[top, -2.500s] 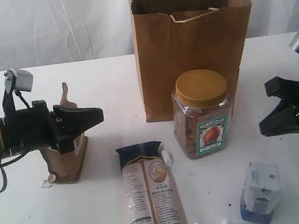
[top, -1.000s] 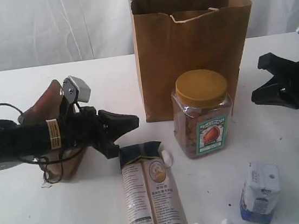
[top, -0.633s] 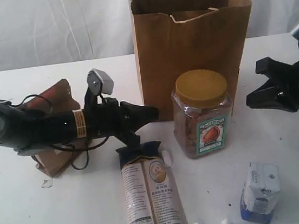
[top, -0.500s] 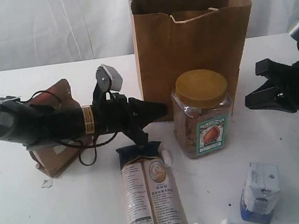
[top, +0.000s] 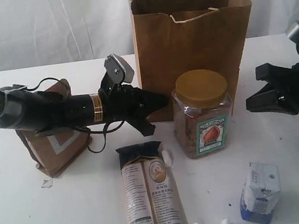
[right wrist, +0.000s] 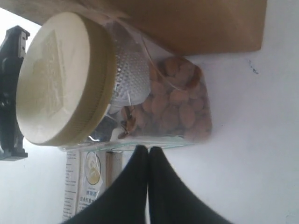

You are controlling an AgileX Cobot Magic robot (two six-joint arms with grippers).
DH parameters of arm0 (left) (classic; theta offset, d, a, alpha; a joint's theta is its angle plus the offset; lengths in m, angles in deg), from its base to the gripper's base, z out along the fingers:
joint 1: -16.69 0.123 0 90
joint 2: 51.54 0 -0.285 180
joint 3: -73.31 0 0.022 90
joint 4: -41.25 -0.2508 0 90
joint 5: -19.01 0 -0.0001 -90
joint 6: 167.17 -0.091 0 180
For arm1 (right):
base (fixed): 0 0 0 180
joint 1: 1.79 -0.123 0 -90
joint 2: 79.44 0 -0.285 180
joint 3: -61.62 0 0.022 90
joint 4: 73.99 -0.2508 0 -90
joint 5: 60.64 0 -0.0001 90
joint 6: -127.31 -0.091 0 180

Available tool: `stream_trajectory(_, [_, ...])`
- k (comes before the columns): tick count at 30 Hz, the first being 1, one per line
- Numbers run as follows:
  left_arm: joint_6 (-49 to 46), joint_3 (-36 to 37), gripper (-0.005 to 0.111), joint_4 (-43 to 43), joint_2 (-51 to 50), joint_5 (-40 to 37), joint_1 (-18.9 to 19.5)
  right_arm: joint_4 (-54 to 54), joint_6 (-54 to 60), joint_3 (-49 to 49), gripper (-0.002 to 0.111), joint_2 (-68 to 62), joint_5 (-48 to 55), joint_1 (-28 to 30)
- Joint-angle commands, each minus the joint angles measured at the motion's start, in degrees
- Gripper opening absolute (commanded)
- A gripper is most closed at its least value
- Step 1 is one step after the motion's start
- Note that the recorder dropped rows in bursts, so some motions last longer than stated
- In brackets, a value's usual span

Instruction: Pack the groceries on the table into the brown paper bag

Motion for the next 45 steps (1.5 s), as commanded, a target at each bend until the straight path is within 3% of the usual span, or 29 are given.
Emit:
stream_trajectory(1, [-0.29, -2.44, 0.000, -0.74, -2.19, -0.47, -0.30, 1.51, 0.73, 0.19, 0.000, 0.01, 0.87, 0.08])
stream_trajectory(17, [-0.18, -7.92, 0.000, -1.03, -7.33, 2.24, -1.47, 2.64, 2.25, 0.19, 0.000, 0.01, 1.72, 0.08])
stream_trajectory(24, [6.90, -7.92, 0.000, -12.75, -7.46, 5.57, -2.67, 2.64, 2.25, 0.19, 0.000, 0.01, 1.72, 0.08])
stream_trajectory(37, [15.46, -7.92, 0.000, -24.36, -5.34, 10.50, -3.09, 2.64, 2.25, 0.19, 0.000, 0.01, 1.72, 0.08])
stream_trajectory(42, [14.17, -7.92, 0.000, -19.18, -5.35, 10.29, -3.09, 2.64, 2.25, 0.19, 0.000, 0.01, 1.97, 0.08])
stream_trajectory(45, [8.25, -7.92, 0.000, -13.33, -5.35, 7.25, -3.12, 2.64, 2.07, 0.19, 0.000, 0.01, 2.80, 0.08])
